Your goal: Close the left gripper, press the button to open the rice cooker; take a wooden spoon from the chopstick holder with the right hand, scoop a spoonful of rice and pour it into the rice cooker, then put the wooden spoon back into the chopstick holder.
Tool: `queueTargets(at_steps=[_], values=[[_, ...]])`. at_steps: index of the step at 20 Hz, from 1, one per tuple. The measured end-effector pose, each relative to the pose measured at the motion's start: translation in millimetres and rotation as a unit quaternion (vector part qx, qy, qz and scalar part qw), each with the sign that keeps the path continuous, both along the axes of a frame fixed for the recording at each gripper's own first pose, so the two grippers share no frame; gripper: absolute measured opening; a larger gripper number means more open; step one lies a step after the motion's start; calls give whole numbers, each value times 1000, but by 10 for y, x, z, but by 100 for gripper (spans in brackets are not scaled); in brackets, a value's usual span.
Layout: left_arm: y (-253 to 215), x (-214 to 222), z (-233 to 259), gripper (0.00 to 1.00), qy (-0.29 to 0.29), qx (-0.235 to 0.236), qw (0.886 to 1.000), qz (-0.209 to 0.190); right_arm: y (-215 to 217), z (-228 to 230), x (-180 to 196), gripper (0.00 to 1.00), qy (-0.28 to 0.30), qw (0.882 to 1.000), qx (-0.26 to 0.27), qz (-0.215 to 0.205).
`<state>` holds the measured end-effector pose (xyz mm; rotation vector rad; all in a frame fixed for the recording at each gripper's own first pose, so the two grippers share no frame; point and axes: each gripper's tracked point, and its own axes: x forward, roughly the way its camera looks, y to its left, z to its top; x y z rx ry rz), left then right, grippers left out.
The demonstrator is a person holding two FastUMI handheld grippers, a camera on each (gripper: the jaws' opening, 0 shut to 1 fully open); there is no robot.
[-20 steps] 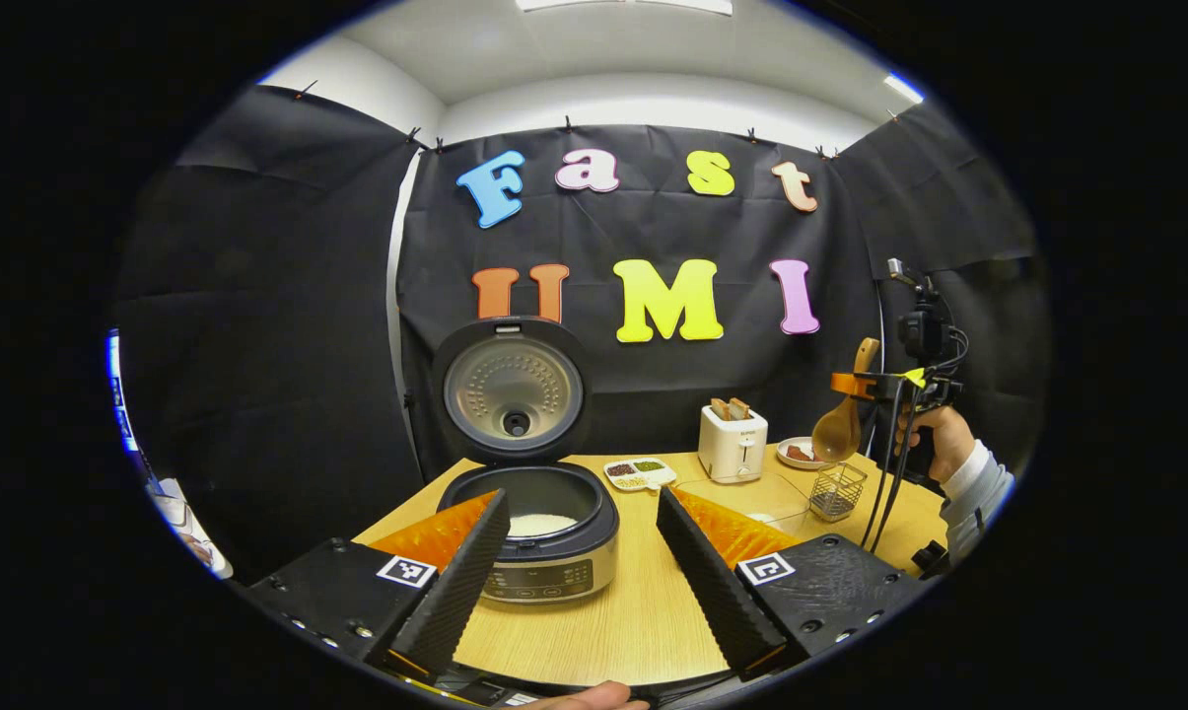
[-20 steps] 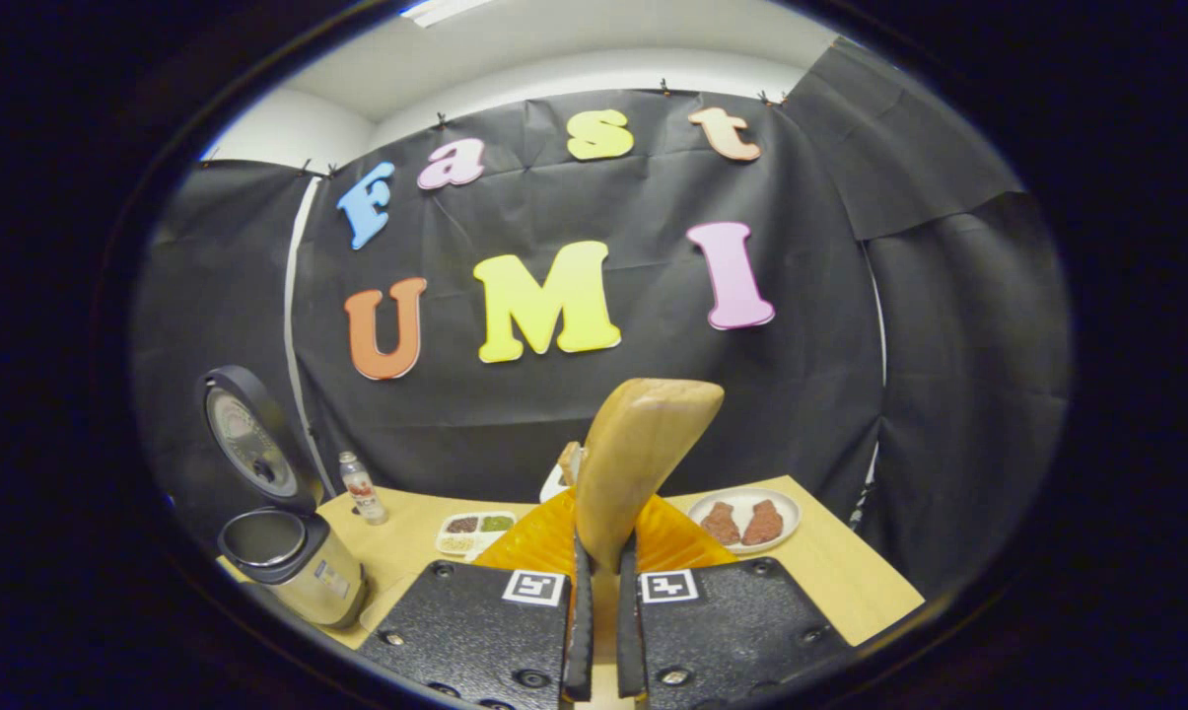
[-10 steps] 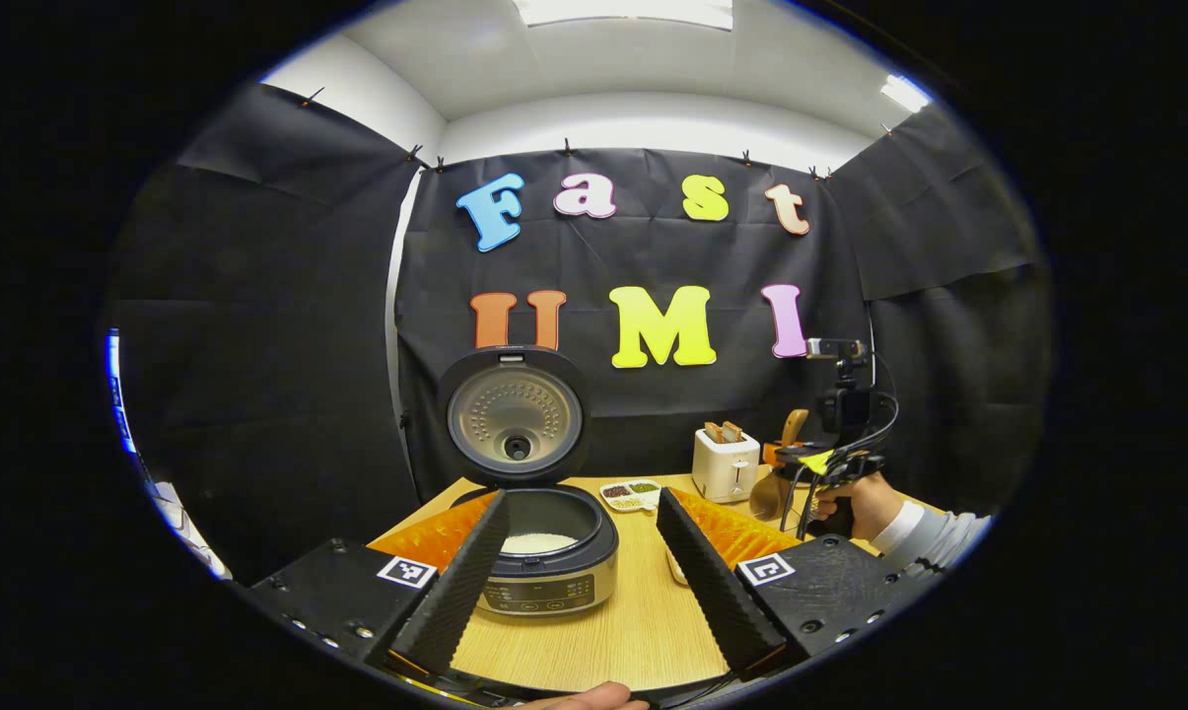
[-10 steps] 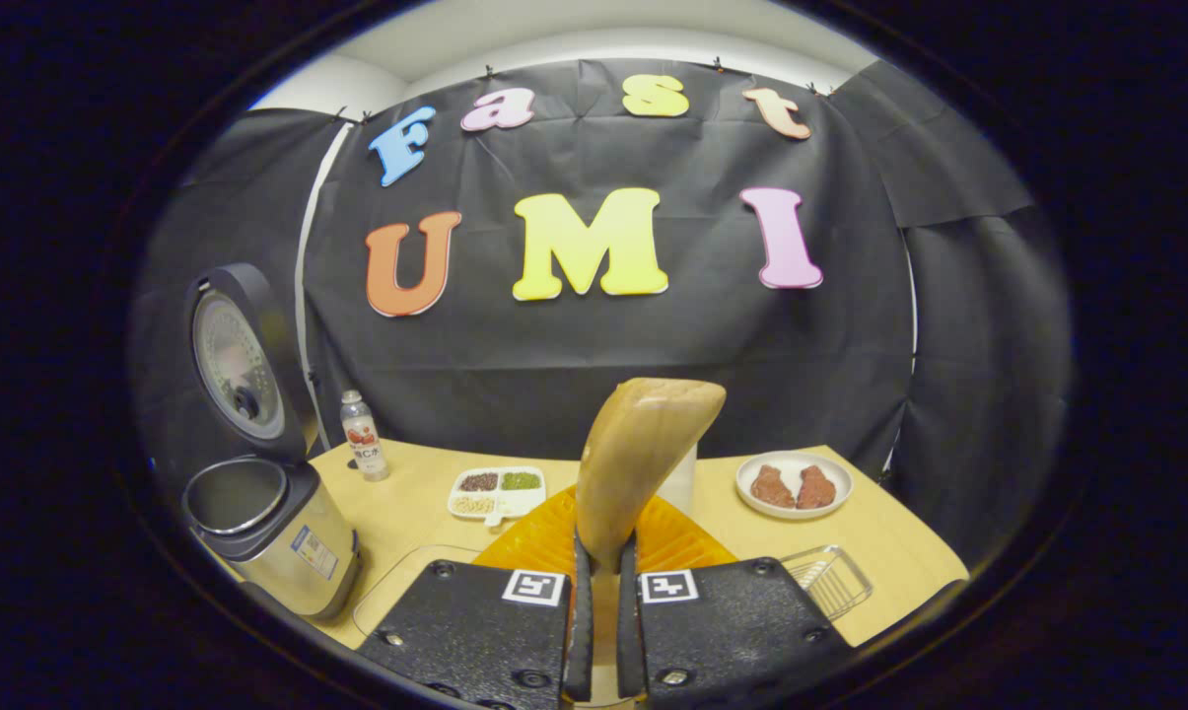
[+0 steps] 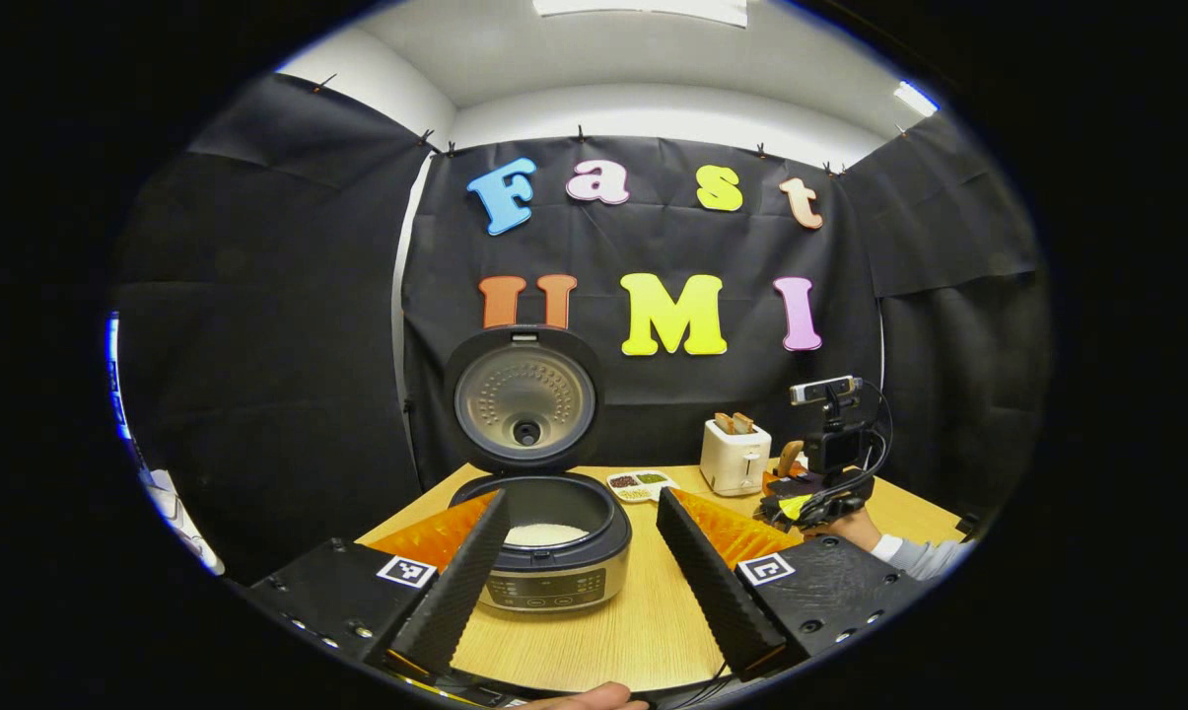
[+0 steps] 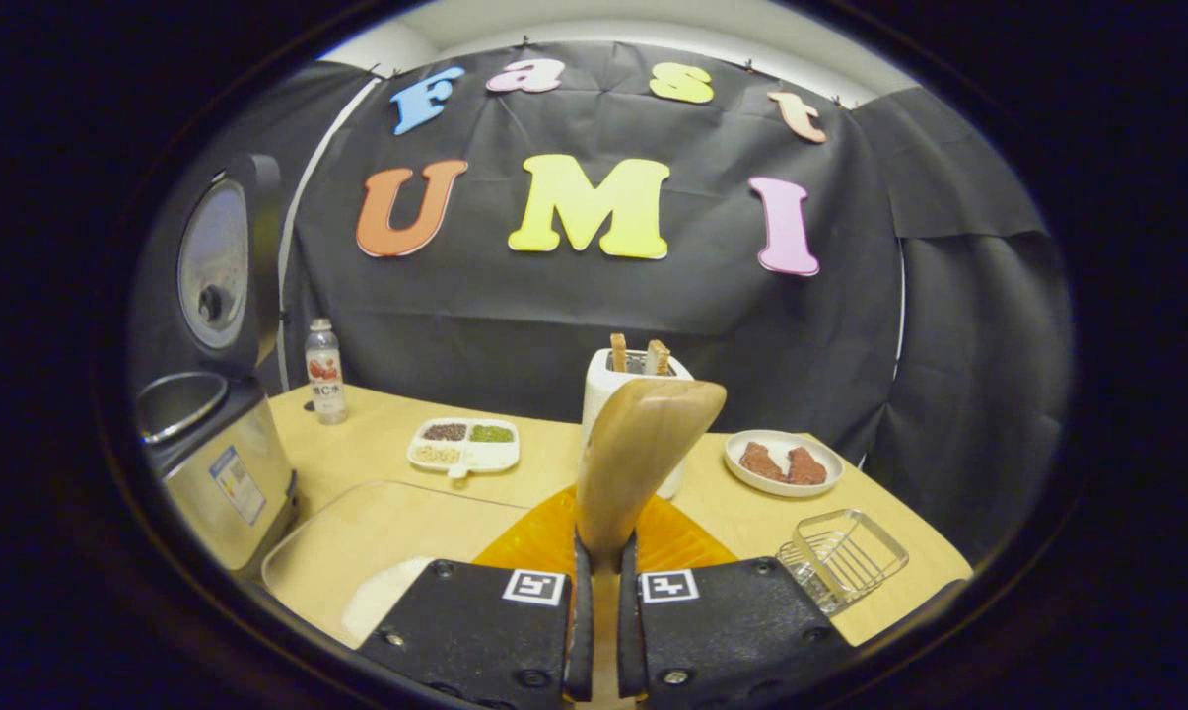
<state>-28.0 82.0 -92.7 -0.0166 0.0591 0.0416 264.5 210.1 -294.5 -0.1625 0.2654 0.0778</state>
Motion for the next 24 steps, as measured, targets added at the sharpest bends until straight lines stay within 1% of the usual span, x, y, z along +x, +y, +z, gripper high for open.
queueTargets(at_steps=[2, 4, 7, 11, 12, 13, 15, 17, 20, 23, 24], values=[[21, 16, -74, 95, 7, -5, 1000, 1, 39, -48, -12, 15, 9, 1000, 15, -1], [39, 17, -96, 95, 14, -12, 1000, 1, 165, -68, -60, 15, 19, 999, 40, 8], [129, 16, -96, 96, 18, -14, 1000, 13, 477, -95, -124, 15, 46, 995, 74, 49], [135, -19, -64, 96, 16, -14, 1000, 15, 793, -106, -270, 15, 71, 986, 123, 92], [132, -15, -66, 100, 17, -14, 1000, 15, 834, -112, -297, 15, 80, 982, 139, 98], [127, -3, -71, 96, 20, -14, 1000, 15, 867, -126, -320, 15, 90, 978, 159, 105], [113, 8, -46, 96, 23, -13, 1000, 17, 899, -143, -353, 15, 110, 966, 203, 115], [75, -3, -24, 96, 22, -9, 1000, 17, 915, -168, -317, 15, 134, 950, 256, 118], [1, 1, -6, 96, 22, -9, 1000, 12, 982, -183, -299, 15, 166, 925, 315, 130], [-43, 21, -11, 96, 28, -6, 1000, 12, 912, -177, -306, 15, 174, 915, 342, 124], [-60, 18, -9, 96, 29, -5, 1000, 11, 884, -136, -305, 15, 170, 915, 346, 122]])
